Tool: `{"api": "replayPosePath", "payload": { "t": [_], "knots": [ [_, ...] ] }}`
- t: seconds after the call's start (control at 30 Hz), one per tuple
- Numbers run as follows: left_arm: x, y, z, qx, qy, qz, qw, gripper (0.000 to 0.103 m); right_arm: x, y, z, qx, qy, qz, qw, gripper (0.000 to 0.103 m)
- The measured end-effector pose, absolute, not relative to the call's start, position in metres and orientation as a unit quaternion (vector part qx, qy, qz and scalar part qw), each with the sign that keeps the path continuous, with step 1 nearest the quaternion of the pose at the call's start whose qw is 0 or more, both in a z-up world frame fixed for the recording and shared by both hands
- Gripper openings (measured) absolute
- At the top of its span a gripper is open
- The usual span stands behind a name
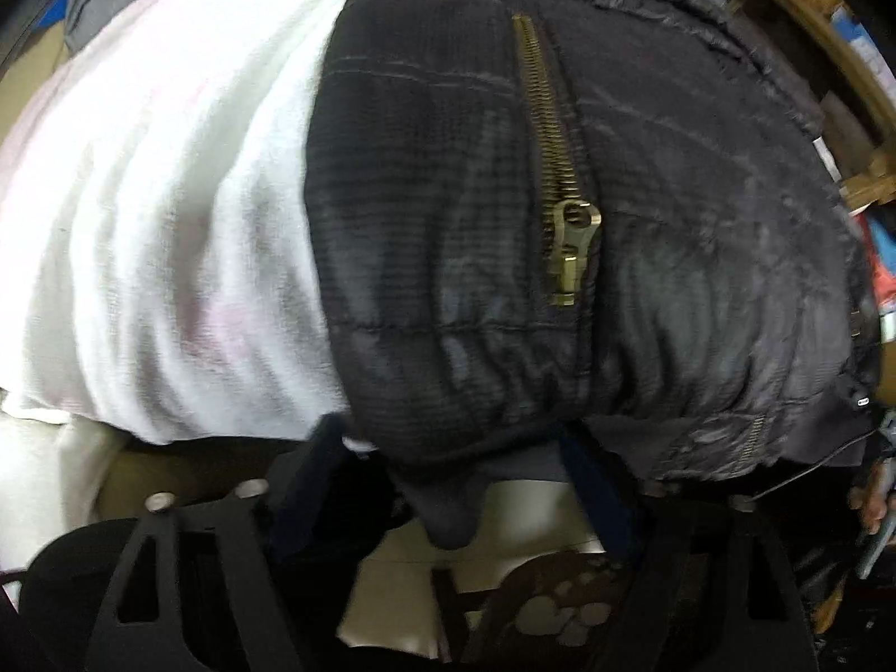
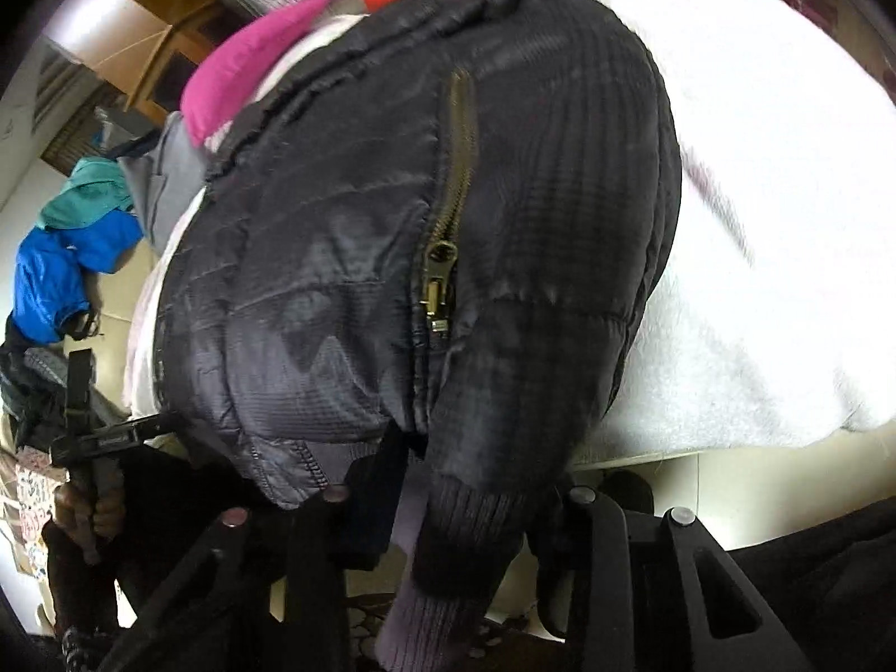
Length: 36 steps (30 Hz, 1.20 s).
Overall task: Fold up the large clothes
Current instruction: 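Grasp the jacket hem with both grippers and lift it toward the collar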
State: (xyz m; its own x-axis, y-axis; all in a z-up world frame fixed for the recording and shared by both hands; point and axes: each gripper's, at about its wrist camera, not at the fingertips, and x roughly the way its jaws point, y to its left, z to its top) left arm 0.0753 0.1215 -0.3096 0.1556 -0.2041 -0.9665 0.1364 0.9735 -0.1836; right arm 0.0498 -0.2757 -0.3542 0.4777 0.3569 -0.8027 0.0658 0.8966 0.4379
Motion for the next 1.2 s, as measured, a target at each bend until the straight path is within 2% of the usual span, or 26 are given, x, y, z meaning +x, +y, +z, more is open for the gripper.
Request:
{"api": "replayPosePath", "payload": {
  "t": [0.07, 0.13, 0.2, 0.23, 0.27, 0.3, 0.33, 0.4, 0.5, 0.7, 0.8, 1.0, 1.2],
  "knots": [
    [0.075, 0.125, -0.31, -0.029, 0.638, -0.111, 0.762, 0.065, 0.05, -0.277, -0.36, 0.218, 0.51, 0.084, 0.828, 0.042],
    [0.073, 0.125, -0.311, -0.03, 0.635, -0.111, 0.764, 0.065, 0.054, -0.279, -0.367, 0.237, 0.518, 0.078, 0.818, 0.052],
    [0.071, 0.126, -0.311, -0.031, 0.636, -0.113, 0.763, 0.065, 0.058, -0.281, -0.37, 0.252, 0.521, 0.075, 0.812, 0.053],
    [0.07, 0.126, -0.311, -0.033, 0.635, -0.113, 0.764, 0.064, 0.059, -0.279, -0.37, 0.241, 0.519, 0.076, 0.817, 0.05],
    [0.07, 0.124, -0.31, -0.034, 0.632, -0.113, 0.766, 0.057, 0.058, -0.275, -0.367, 0.223, 0.517, 0.076, 0.823, 0.04],
    [0.068, 0.126, -0.306, -0.033, 0.627, -0.111, 0.77, 0.046, 0.055, -0.27, -0.361, 0.202, 0.513, 0.081, 0.831, 0.035],
    [0.068, 0.133, -0.301, -0.034, 0.625, -0.114, 0.771, 0.041, 0.055, -0.268, -0.356, 0.194, 0.51, 0.086, 0.833, 0.03],
    [0.065, 0.139, -0.289, -0.048, 0.62, -0.128, 0.773, 0.023, 0.052, -0.268, -0.339, 0.187, 0.497, 0.099, 0.841, 0.027],
    [0.061, 0.148, -0.269, -0.084, 0.608, -0.158, 0.774, 0.015, 0.048, -0.265, -0.306, 0.181, 0.466, 0.138, 0.855, 0.022],
    [0.057, 0.156, -0.196, -0.116, 0.528, -0.226, 0.81, 0.012, 0.046, -0.277, -0.244, 0.226, 0.363, 0.202, 0.881, 0.021],
    [0.064, 0.163, -0.182, -0.121, 0.5, -0.233, 0.826, 0.012, 0.051, -0.287, -0.233, 0.253, 0.317, 0.213, 0.889, 0.021],
    [0.068, 0.162, -0.231, -0.119, 0.553, -0.21, 0.797, 0.011, 0.065, -0.274, -0.256, 0.246, 0.36, 0.191, 0.88, 0.021],
    [0.09, 0.173, -0.194, -0.172, 0.525, -0.236, 0.799, 0.01, 0.076, -0.284, -0.224, 0.24, 0.324, 0.194, 0.895, 0.021]
  ]
}}
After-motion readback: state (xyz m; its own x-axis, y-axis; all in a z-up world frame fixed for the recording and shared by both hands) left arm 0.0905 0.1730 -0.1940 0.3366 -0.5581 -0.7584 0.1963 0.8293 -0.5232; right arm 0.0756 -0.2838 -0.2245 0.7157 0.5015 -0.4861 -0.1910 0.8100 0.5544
